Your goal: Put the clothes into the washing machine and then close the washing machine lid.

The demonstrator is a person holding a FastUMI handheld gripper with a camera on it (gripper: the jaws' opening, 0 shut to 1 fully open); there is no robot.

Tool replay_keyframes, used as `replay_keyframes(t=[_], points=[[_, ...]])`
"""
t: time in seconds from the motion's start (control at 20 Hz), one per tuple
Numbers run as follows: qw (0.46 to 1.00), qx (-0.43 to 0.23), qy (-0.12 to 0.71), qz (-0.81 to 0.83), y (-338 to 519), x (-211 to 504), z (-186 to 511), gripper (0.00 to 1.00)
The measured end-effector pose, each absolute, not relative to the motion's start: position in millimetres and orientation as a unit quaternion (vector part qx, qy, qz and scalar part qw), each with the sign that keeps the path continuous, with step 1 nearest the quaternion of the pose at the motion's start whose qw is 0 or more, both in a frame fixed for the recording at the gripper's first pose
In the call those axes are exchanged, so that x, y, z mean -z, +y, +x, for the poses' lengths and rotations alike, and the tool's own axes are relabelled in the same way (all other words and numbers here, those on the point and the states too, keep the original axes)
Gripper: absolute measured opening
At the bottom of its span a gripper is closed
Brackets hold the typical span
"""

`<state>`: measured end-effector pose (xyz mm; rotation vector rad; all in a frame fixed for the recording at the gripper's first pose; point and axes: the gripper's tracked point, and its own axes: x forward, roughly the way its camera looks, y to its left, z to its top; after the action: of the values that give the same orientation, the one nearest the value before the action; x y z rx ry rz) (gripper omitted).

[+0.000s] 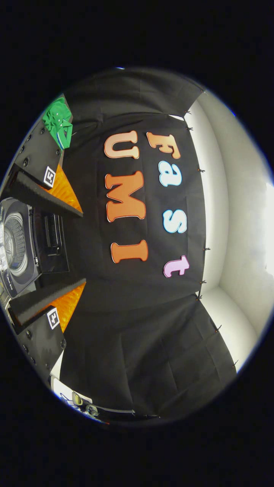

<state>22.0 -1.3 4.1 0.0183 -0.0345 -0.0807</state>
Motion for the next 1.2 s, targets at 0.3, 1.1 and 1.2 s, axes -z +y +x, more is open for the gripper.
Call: replay_keyframes(t=[0.3,1.1,1.2], points=[[0.998,0.048,-0.03,0.016,5.3,-14.8,27.1,0.98],[0.999,-0.028,-0.018,0.024,99.0,-19.5,50.5,0.98],[0.998,-0.048,-0.019,0.02,121.8,-21.7,57.9,0.98]])
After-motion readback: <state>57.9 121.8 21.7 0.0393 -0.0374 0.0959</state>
